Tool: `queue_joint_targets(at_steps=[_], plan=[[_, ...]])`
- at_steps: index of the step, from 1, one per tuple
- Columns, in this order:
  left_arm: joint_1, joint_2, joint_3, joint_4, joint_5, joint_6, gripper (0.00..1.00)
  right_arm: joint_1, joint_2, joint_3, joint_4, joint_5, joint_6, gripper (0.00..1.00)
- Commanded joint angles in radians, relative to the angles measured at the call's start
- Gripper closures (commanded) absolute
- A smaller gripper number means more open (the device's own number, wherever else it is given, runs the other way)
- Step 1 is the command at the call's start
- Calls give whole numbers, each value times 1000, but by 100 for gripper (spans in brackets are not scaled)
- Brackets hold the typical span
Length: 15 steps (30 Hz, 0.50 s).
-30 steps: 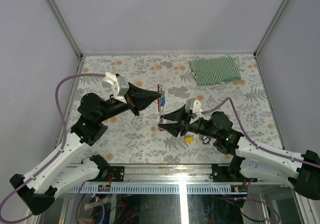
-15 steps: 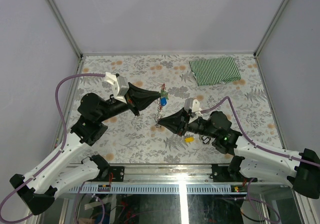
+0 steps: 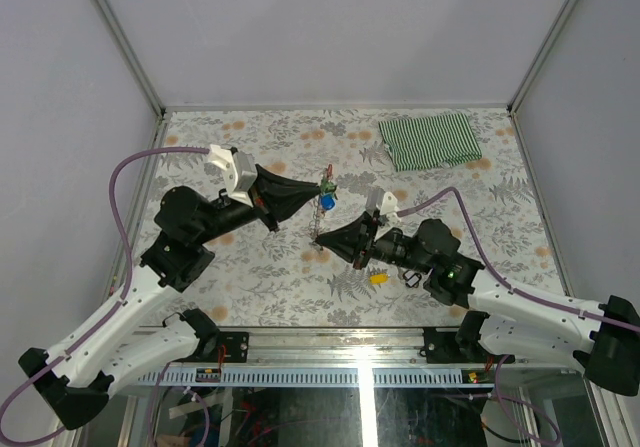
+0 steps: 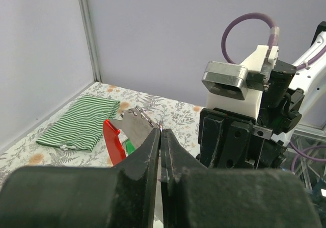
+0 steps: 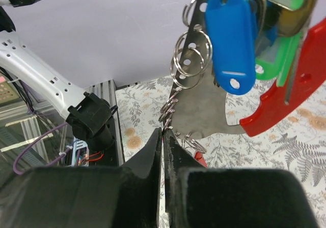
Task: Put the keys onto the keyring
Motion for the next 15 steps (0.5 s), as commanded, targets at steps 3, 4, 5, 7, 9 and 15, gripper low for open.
queue_joint_targets(at_steps=[3, 4, 5, 7, 9, 15], plan=[[-1, -47, -13, 41, -70, 8, 88, 4, -36, 125, -159, 58, 69, 100], [-1, -52, -18, 36, -78, 8, 86, 4, -39, 154, -201, 65, 81, 100], [-2, -56, -23, 29, -84, 8, 83, 4, -37, 183, -245, 70, 94, 100], [-3, -63, -30, 19, -91, 7, 79, 5, -26, 244, -349, 72, 121, 100], [-1, -70, -40, 14, -99, 4, 76, 4, -7, 308, -450, 73, 137, 100], [-2, -94, -58, -14, -126, 8, 74, 4, 10, 409, -612, 126, 178, 100]])
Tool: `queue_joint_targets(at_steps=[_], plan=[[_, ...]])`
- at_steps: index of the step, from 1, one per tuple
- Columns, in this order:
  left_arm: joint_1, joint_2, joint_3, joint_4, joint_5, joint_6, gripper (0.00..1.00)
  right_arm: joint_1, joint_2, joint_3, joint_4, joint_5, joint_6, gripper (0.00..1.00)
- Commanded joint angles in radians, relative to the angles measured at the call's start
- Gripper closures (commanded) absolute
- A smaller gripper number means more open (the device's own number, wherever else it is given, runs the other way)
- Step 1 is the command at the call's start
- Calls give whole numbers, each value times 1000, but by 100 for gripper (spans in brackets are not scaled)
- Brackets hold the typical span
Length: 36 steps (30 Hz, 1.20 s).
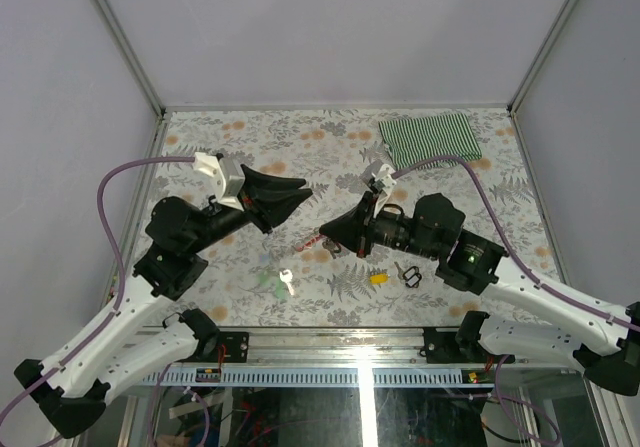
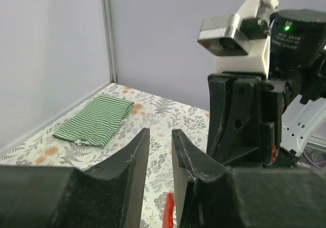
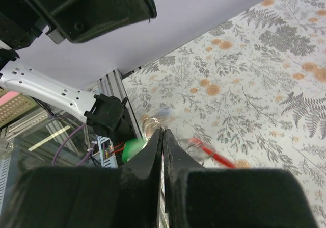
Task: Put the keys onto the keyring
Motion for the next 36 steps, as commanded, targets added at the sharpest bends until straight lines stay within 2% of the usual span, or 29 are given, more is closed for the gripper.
queue_joint_targets(at_steps=[1, 6, 15, 20, 29, 36], plan=[[-2, -24, -15, -12, -40, 8, 74, 4, 11, 103, -113, 67, 49, 100], [-2, -55, -31, -35, -23, 20, 69, 4, 28, 152, -219, 116, 14, 100], [-2, -78, -43, -85, 173, 25, 67, 4, -52, 98, -144, 42, -188, 100], [-2, -81, -61, -92, 221, 18, 68, 4, -103, 69, -112, -7, -290, 100], [-1, -63, -16, -158, 318, 74, 73, 3, -112, 115, -156, -96, -344, 100], [-2, -54, -15, -144, 353, 64, 74, 4, -95, 153, -202, -116, -340, 100]])
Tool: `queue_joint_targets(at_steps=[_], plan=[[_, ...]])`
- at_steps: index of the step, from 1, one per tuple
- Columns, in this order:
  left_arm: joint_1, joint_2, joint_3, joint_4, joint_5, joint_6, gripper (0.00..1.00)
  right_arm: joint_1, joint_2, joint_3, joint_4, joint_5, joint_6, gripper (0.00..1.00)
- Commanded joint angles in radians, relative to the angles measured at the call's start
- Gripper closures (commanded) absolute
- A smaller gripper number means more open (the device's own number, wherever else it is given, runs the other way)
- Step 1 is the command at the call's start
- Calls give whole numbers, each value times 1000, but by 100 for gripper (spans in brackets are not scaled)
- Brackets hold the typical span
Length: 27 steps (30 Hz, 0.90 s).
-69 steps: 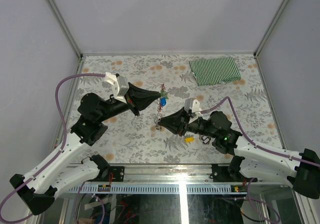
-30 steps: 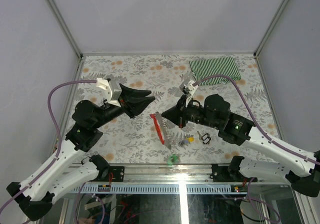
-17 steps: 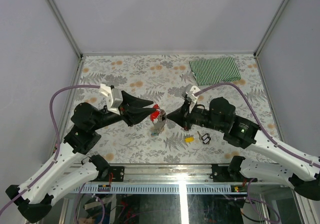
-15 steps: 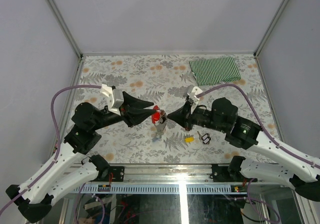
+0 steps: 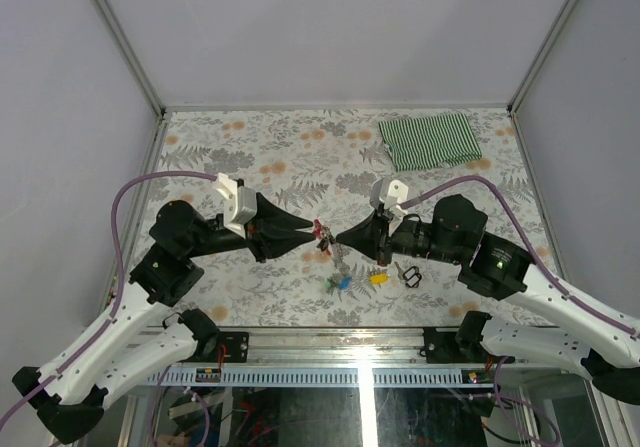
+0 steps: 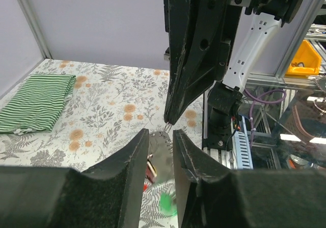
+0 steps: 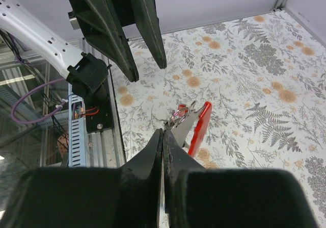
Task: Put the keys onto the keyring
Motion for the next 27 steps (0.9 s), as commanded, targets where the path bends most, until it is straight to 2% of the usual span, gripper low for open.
queue_joint_targets(at_steps=[1, 8, 17, 27], plan=[[-2, 4, 27, 20, 54, 9, 73, 4, 0, 76, 41, -34, -15, 100], [-2, 34, 35, 46, 126, 3, 65, 3, 11, 93, 44, -50, -11, 100], [-3, 66, 61, 57, 213, 18, 69, 3, 32, 114, 38, -61, 5, 100], [-4, 100, 62, 61, 230, 34, 66, 3, 38, 115, 60, -68, 23, 100]])
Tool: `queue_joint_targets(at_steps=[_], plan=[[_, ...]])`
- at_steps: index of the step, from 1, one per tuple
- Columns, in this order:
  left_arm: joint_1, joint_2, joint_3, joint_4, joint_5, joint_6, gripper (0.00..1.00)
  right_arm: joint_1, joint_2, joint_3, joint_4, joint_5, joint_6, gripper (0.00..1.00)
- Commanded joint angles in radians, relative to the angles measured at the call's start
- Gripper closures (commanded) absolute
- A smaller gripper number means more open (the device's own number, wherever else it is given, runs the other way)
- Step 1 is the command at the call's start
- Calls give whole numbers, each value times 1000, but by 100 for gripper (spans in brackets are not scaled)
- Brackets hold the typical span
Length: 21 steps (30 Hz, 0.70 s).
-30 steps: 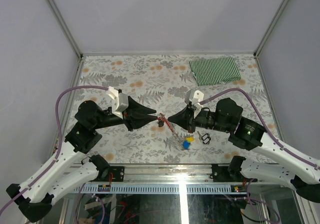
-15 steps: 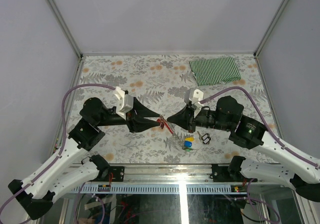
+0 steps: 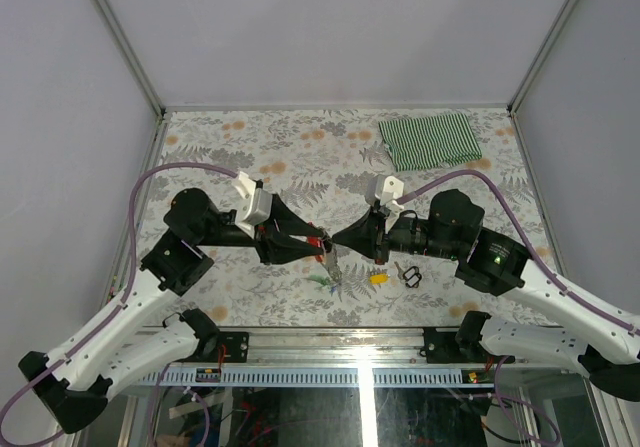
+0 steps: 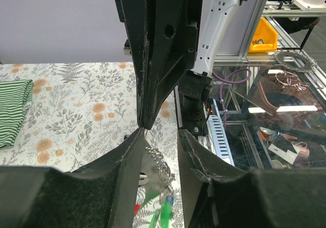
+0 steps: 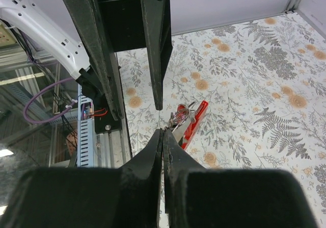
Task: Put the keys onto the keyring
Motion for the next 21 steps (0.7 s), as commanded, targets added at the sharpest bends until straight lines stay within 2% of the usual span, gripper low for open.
queue_joint_targets(at_steps=[1, 21], plan=[[-4, 12, 25, 46, 23, 22, 65, 4, 1, 62, 84, -26, 17, 100], [-24, 60, 37, 47, 8, 48, 62, 4, 4, 64, 105, -37, 29, 100]])
